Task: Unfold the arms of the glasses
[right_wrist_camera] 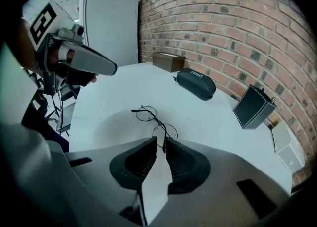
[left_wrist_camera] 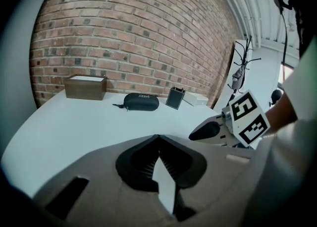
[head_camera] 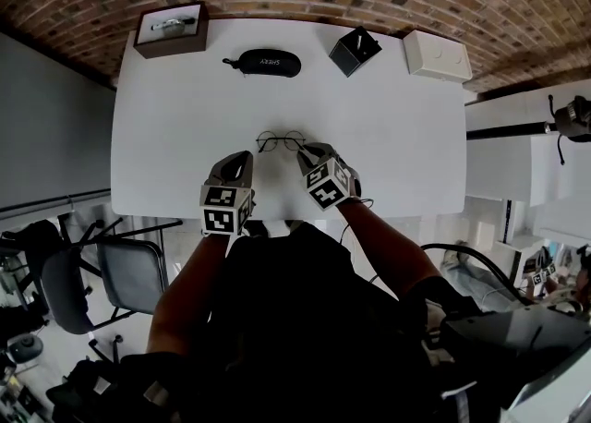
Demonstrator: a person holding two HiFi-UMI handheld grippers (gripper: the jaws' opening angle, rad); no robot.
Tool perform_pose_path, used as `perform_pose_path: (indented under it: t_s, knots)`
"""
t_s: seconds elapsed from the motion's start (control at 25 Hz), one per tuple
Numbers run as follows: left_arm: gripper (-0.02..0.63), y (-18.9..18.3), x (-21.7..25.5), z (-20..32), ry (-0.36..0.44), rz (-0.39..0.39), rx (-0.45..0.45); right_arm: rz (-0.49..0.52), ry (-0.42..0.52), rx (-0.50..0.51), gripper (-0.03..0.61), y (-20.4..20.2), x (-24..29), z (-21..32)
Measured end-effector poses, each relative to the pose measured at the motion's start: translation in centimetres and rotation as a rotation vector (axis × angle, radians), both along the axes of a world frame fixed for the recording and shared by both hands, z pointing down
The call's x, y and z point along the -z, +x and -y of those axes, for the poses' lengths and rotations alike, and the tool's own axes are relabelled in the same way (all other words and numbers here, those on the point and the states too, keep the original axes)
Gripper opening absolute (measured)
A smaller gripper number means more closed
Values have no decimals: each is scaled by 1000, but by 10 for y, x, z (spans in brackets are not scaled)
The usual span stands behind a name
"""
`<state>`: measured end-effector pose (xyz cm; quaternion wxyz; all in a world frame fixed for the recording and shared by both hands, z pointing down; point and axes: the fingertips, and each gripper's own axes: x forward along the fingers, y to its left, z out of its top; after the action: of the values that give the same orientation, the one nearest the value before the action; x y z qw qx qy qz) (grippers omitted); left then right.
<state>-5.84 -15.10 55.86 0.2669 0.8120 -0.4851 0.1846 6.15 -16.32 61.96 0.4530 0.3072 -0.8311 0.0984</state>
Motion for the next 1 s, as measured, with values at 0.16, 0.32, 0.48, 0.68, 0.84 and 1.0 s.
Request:
perform_pose_path:
  t_s: [0.16, 0.32, 0.48, 0.68, 0.84, 1.0]
  knots:
    - [9, -5, -1, -3, -9, 0, 19, 7, 50, 95, 23, -28, 12, -2]
    - [9, -12, 1, -5, -7, 6, 31, -16, 68, 191, 25, -59, 8, -4]
    - [9, -18, 0, -11, -12, 7, 49, -54, 79, 263, 26, -79, -2, -6]
    - [9, -32, -3, -17, -18, 9, 78, -122, 100, 349, 98, -92, -15, -8]
    - [9, -40, -6, -22, -26, 9, 99, -180, 136, 426, 98, -100, -20, -9]
    - [9, -44, -7, -26, -28, 10, 110, -239, 166, 504, 97, -106, -27, -9]
